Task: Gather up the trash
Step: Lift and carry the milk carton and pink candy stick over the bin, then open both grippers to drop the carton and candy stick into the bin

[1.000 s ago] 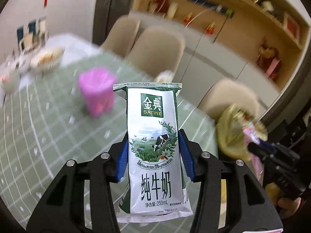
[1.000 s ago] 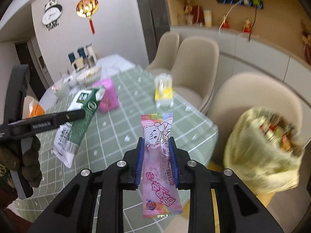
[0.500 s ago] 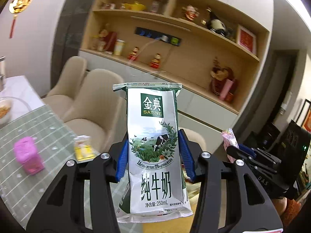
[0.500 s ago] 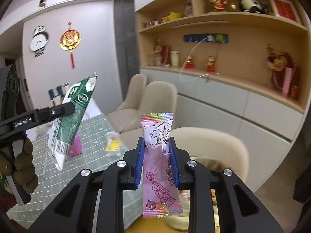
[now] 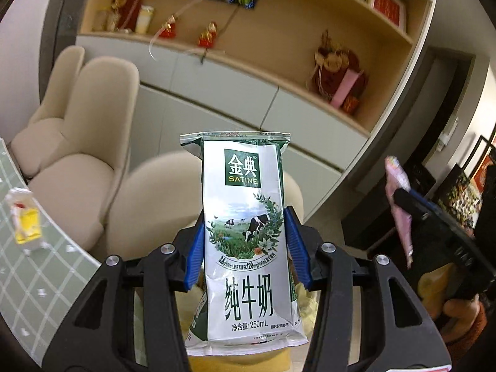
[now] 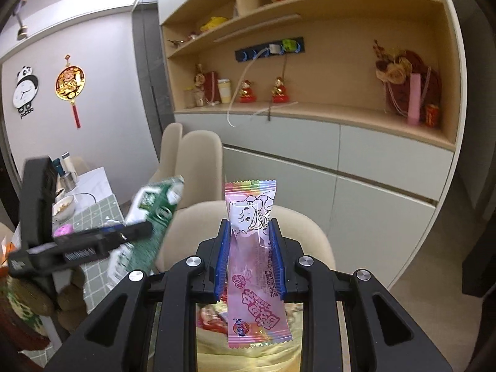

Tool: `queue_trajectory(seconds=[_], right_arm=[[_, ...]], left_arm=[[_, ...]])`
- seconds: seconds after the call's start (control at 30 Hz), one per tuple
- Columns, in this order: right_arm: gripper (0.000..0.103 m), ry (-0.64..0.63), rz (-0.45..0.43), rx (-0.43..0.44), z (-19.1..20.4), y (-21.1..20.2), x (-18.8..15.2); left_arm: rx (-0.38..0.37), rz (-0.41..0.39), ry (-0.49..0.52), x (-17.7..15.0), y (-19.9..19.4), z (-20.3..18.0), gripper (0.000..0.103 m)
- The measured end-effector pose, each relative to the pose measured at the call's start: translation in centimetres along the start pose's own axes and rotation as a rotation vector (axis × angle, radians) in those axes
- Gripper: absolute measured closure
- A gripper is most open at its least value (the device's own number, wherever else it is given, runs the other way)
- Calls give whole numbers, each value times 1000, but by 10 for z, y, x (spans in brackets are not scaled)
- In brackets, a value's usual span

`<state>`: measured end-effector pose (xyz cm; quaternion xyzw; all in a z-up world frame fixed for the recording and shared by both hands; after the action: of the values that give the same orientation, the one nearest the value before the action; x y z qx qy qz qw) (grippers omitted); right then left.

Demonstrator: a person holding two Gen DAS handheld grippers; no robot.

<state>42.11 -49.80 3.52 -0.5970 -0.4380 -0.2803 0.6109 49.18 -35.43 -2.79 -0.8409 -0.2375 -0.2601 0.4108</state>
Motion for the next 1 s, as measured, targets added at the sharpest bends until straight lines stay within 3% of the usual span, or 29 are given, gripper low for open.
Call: queue_trajectory(seconds=[0.3, 0.4, 0.63, 0.8, 0.87, 1.0], right_arm=[[79, 40, 55, 14, -32, 42, -19], [79, 52, 64, 11, -38, 51, -23], [79, 91, 87, 0, -48, 61, -38], [79, 126, 112, 23, -47, 68, -50], [79, 124, 114, 39, -40, 70, -51], [79, 115, 135, 127, -13, 85, -53]], left_arm=[[162, 179, 17, -39, 114, 16, 58], [222, 217, 30, -50, 135, 22, 58], [231, 367, 122, -93, 149, 13, 58], [166, 355, 22, -86, 136, 16, 55], [132, 315, -23, -71, 121, 14, 48], [130, 198, -52, -41, 80, 16, 47]])
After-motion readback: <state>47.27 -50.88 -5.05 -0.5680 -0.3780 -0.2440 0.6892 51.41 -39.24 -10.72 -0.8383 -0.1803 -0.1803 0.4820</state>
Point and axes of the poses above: each gripper's, at about its wrist camera, not at the fingertips, and y roughly the way its jaws point, z to its left, x to its top, the point moved 10 cm from there along y, roughly the way its jaws point, and after that the axes turned 14 degrees about -y, right-handed, at the moved point
